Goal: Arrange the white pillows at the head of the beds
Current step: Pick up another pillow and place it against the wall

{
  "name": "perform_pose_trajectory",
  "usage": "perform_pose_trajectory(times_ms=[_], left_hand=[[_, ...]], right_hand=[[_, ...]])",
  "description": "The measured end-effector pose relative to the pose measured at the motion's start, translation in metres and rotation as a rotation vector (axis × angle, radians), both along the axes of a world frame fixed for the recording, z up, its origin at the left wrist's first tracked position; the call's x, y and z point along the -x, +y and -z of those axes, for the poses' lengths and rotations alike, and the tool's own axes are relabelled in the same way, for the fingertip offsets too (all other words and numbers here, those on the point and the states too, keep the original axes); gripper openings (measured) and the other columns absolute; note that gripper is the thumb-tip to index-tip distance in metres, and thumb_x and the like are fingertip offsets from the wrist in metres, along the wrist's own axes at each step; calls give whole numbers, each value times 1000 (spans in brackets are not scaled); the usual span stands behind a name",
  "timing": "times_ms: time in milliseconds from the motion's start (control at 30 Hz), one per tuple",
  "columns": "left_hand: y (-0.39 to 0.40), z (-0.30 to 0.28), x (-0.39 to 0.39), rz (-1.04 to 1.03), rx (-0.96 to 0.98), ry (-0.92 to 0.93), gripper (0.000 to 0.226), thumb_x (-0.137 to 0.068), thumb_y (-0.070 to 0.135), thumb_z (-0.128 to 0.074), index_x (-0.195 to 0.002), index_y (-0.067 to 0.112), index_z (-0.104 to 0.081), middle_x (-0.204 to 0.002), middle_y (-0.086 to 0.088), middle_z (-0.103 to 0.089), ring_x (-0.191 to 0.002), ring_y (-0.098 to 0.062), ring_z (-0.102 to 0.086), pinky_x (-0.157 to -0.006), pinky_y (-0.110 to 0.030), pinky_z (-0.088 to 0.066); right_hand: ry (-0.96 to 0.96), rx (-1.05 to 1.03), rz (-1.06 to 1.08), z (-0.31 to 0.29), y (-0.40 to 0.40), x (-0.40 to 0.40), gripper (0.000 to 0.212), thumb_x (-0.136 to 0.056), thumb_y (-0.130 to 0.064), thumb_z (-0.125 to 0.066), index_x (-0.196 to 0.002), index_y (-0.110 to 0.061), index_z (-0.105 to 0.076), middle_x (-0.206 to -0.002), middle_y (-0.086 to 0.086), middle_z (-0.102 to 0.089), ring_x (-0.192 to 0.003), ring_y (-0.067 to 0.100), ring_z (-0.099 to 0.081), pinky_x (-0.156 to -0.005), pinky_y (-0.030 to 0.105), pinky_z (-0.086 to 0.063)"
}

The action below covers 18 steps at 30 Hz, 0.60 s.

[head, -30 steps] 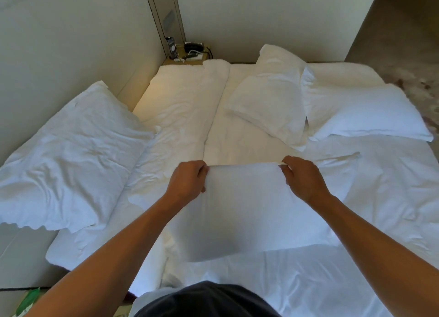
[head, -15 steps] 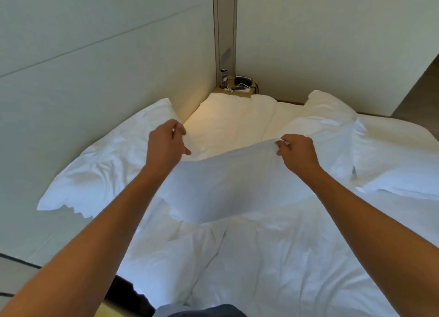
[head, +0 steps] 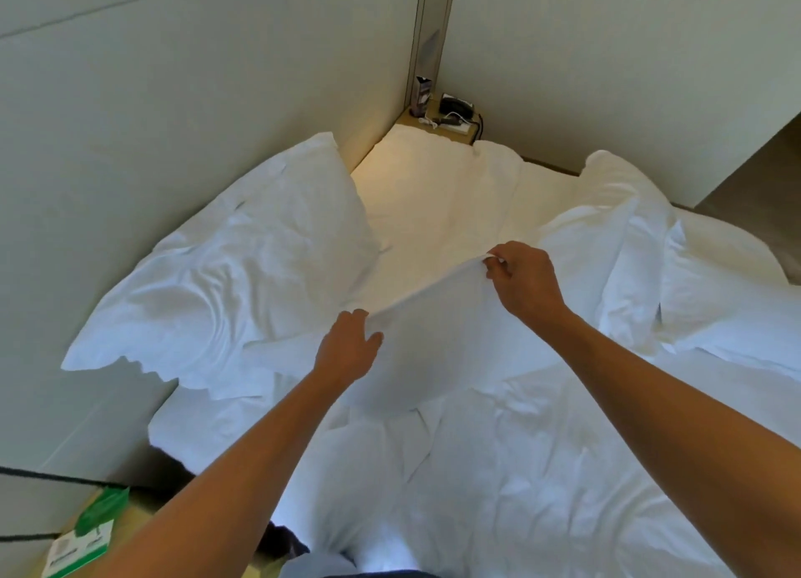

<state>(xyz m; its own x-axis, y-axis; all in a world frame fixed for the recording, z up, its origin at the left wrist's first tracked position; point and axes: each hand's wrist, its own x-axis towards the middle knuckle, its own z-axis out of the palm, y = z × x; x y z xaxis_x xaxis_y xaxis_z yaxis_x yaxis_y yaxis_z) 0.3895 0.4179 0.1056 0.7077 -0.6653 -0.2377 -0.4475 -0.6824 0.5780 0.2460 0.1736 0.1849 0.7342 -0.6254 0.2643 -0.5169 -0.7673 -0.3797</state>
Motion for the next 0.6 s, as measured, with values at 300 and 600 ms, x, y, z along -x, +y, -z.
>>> perform_pose_trajectory(times_ms=[300,600], left_hand=[[4,-24,-80,-10,219,-60,32,-106,27,-43,-86,12,-62,-79,-9,-73,-76,-30,-68,-76,-46,-58],[50,68,-85,8,-48,191,36,-106,29,-44,-75,14,-55,-75,-5,-69,-70,-25,-71,-76,-43,-59]], right_hand=[[-100,-44,250,6,-1,-60,24,-105,-25,-56,-100,-10,-75,-90,7,-76,-84,27,-70,-80,36,-56],[310,-253,308,128,48,-62,25,-105,-30,-59,-110,-15,-77,-109,8,-77,-101,31,-72,-84,36,-54]])
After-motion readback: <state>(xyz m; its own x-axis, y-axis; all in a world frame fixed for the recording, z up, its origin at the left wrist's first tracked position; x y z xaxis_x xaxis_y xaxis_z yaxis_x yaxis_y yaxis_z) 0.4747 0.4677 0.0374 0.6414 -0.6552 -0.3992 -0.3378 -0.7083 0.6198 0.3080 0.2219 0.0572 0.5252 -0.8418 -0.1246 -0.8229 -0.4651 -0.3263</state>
